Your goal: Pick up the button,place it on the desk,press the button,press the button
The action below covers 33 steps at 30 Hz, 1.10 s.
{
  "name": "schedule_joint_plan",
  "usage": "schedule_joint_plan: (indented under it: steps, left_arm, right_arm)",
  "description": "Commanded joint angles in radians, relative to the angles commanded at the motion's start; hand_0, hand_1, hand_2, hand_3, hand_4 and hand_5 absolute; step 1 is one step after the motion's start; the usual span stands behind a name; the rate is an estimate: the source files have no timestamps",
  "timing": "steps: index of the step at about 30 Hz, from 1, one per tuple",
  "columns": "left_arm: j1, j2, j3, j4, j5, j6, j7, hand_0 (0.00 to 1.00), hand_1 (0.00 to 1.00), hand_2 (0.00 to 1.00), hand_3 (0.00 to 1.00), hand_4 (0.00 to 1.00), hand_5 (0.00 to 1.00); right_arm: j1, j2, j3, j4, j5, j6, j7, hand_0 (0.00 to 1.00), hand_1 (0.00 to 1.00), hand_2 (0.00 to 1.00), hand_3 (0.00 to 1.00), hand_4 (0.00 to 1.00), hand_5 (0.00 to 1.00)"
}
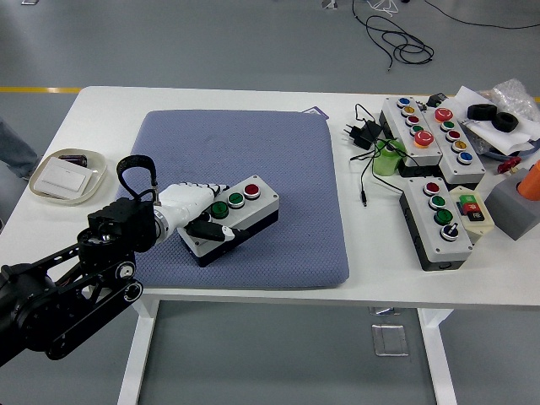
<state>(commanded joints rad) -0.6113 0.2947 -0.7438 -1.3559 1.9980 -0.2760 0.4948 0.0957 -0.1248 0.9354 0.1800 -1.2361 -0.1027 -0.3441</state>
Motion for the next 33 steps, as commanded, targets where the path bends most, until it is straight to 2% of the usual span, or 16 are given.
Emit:
schedule_joint_plan:
  steps: [4, 5, 8, 10, 11, 16, 17, 22, 23, 28, 29, 33]
  left_arm:
    - [-0.007, -0.004, 0.012, 0.011, 0.035, -0.024, 0.017, 0.853, 0.952, 0.998, 0.998, 0.998, 0.722]
    - [-0.008, -0.005, 0.014, 0.013, 0.041, -0.025, 0.019, 0.660, 0.799, 0.876, 0.998, 0.944, 0.443]
    - [-0.017, -0.007, 0.021, 0.025, 0.082, -0.027, 0.012, 0.660, 0.799, 0.876, 0.998, 0.944, 0.443]
    - [-0.024, -0.006, 0.024, 0.033, 0.123, -0.029, -0.012, 0.660, 0.799, 0.876, 0.998, 0.944, 0.443]
    - [-0.027, -0.005, 0.025, 0.039, 0.144, -0.022, -0.021, 0.423, 0.419, 0.397, 0.606, 0.562, 0.002]
    - [-0.032, 0.001, 0.022, 0.060, 0.209, 0.000, -0.067, 0.423, 0.419, 0.397, 0.606, 0.562, 0.002]
    - [-0.033, 0.003, 0.023, 0.063, 0.225, 0.006, -0.084, 0.355, 0.328, 0.282, 0.406, 0.544, 0.002]
    - [-0.037, 0.008, 0.022, 0.076, 0.271, 0.018, -0.141, 0.355, 0.328, 0.282, 0.406, 0.544, 0.002]
    - [-0.039, 0.009, 0.022, 0.083, 0.271, 0.021, -0.162, 0.294, 0.239, 0.191, 0.276, 0.458, 0.002]
    - [-0.045, 0.015, 0.023, 0.106, 0.271, 0.034, -0.250, 0.294, 0.239, 0.191, 0.276, 0.458, 0.002]
    - [-0.047, 0.017, 0.024, 0.111, 0.271, 0.042, -0.268, 0.289, 0.214, 0.171, 0.250, 0.422, 0.002]
    - [-0.053, 0.023, 0.022, 0.130, 0.271, 0.068, -0.328, 0.289, 0.214, 0.171, 0.250, 0.422, 0.002]
  right_arm:
    - [0.002, -0.001, -0.005, 0.000, 0.006, -0.001, 0.001, 0.642, 0.472, 0.616, 0.562, 0.301, 0.223]
    - [0.002, -0.001, -0.005, 0.000, 0.006, -0.001, 0.002, 0.641, 0.471, 0.616, 0.562, 0.301, 0.223]
    - [0.005, 0.000, -0.005, 0.000, 0.006, -0.001, 0.002, 0.641, 0.471, 0.616, 0.562, 0.301, 0.223]
    - [0.006, 0.000, -0.007, 0.000, 0.010, -0.002, 0.002, 0.641, 0.471, 0.616, 0.562, 0.301, 0.223]
    - [0.007, 0.000, -0.008, 0.000, 0.010, -0.002, 0.002, 0.643, 0.472, 0.616, 0.562, 0.300, 0.224]
    - [0.008, 0.000, -0.008, 0.000, 0.011, -0.002, 0.002, 0.643, 0.472, 0.616, 0.562, 0.300, 0.224]
    - [0.008, 0.000, -0.007, 0.000, 0.011, -0.002, 0.002, 0.642, 0.472, 0.616, 0.562, 0.301, 0.224]
    - [0.008, 0.000, -0.006, 0.000, 0.008, -0.002, 0.002, 0.642, 0.472, 0.616, 0.562, 0.301, 0.224]
    - [0.008, 0.000, -0.006, 0.000, 0.008, -0.002, 0.002, 0.643, 0.472, 0.616, 0.562, 0.301, 0.224]
    - [0.008, 0.000, -0.007, 0.000, 0.010, -0.002, 0.002, 0.643, 0.472, 0.616, 0.562, 0.301, 0.224]
    - [0.008, 0.000, -0.007, 0.000, 0.011, -0.002, 0.002, 0.642, 0.471, 0.617, 0.562, 0.301, 0.225]
    - [0.010, 0.001, -0.010, 0.000, 0.014, -0.003, 0.002, 0.642, 0.471, 0.617, 0.562, 0.301, 0.225]
